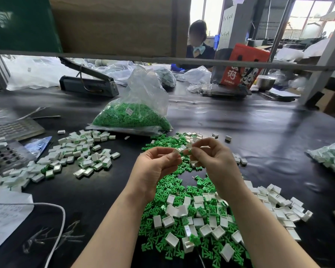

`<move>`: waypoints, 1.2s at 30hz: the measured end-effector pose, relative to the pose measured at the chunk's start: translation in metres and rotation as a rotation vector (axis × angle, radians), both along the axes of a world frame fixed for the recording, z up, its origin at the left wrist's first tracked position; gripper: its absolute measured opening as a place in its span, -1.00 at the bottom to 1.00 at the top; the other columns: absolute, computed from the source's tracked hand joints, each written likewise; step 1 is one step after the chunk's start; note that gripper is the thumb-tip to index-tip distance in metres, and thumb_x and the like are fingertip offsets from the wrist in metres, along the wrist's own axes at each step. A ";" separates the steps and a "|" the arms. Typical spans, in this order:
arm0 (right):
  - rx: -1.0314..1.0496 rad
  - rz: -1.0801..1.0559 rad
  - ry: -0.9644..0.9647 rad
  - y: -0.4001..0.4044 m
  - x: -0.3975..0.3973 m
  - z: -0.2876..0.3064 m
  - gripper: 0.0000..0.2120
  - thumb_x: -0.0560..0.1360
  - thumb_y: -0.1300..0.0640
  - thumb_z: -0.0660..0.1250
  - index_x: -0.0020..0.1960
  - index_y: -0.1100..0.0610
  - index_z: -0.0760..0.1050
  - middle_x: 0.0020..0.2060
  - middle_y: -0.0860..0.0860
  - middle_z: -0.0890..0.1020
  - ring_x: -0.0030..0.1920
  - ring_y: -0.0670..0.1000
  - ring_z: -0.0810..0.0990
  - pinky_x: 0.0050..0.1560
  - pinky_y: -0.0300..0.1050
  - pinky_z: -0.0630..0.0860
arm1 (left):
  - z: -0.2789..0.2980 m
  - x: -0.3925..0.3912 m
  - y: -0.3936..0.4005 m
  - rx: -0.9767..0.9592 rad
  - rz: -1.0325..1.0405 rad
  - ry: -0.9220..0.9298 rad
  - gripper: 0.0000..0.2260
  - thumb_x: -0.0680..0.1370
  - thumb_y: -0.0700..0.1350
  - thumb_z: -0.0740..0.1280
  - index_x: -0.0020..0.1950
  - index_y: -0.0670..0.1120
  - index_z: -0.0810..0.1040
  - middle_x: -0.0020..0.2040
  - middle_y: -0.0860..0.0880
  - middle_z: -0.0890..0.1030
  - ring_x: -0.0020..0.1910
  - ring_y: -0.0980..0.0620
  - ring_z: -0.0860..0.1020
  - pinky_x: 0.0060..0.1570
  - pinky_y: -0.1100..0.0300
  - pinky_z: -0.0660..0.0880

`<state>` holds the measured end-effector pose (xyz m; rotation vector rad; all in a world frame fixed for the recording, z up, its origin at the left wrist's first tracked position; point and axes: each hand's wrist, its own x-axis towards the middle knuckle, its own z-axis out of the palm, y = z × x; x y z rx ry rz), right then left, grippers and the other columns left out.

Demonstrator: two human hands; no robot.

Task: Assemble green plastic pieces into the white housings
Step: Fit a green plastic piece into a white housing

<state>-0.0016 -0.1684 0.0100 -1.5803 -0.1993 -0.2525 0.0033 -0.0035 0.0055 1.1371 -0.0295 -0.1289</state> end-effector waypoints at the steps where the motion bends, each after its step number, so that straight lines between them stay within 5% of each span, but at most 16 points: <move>1: 0.014 -0.022 0.000 0.000 0.000 0.000 -0.97 0.53 0.25 0.38 -0.04 0.16 0.55 -0.15 0.05 0.73 -0.19 -0.06 0.66 -0.19 -0.21 0.57 | 0.000 0.000 -0.001 0.014 0.009 -0.009 -0.70 0.29 -0.15 0.51 -0.03 -0.20 0.60 -0.15 -0.14 0.71 -0.17 0.00 0.70 -0.27 0.28 0.58; 8: 0.203 -0.048 -0.001 0.004 0.001 -0.003 -0.94 0.47 0.30 0.42 -0.08 0.19 0.63 -0.31 -0.08 0.67 -0.34 -0.23 0.57 -0.29 -0.37 0.47 | -0.002 -0.001 -0.005 0.157 0.066 -0.069 -0.80 0.39 -0.19 0.51 -0.05 -0.23 0.63 -0.17 -0.16 0.71 -0.18 -0.04 0.70 -0.27 0.27 0.58; 20: 0.067 -0.087 -0.020 0.007 0.001 -0.002 -0.93 0.44 0.27 0.47 -0.13 0.13 0.63 -0.29 -0.04 0.69 -0.27 -0.17 0.61 -0.27 -0.36 0.48 | 0.001 -0.005 -0.007 0.241 0.088 -0.151 -0.86 0.41 -0.21 0.51 -0.08 -0.22 0.67 -0.21 -0.17 0.71 -0.24 -0.04 0.69 -0.28 0.26 0.57; 27: -0.097 0.000 -0.012 0.007 -0.002 -0.001 -0.82 0.50 0.30 0.41 0.01 0.07 0.63 -0.17 0.20 0.67 -0.18 0.08 0.65 -0.12 -0.01 0.61 | 0.001 -0.004 -0.005 0.244 0.078 -0.151 -0.86 0.42 -0.20 0.50 -0.07 -0.21 0.65 -0.20 -0.17 0.71 -0.22 -0.03 0.69 -0.27 0.25 0.58; 31: -0.073 -0.058 -0.007 0.007 0.000 -0.002 -0.89 0.52 0.29 0.39 -0.05 0.10 0.62 -0.26 0.07 0.71 -0.28 -0.04 0.65 -0.29 -0.17 0.56 | 0.001 -0.005 -0.005 0.250 0.058 -0.146 -0.76 0.35 -0.12 0.51 -0.06 -0.20 0.63 -0.18 -0.16 0.71 -0.18 -0.05 0.69 -0.22 0.23 0.60; 36: 0.119 -0.103 0.004 0.006 0.003 -0.005 -0.96 0.52 0.24 0.39 -0.04 0.19 0.60 -0.28 -0.06 0.69 -0.29 -0.14 0.60 -0.27 -0.27 0.53 | -0.001 -0.004 -0.007 0.248 0.052 -0.128 -0.80 0.42 -0.17 0.50 -0.03 -0.23 0.63 -0.16 -0.19 0.71 -0.18 -0.05 0.70 -0.23 0.26 0.58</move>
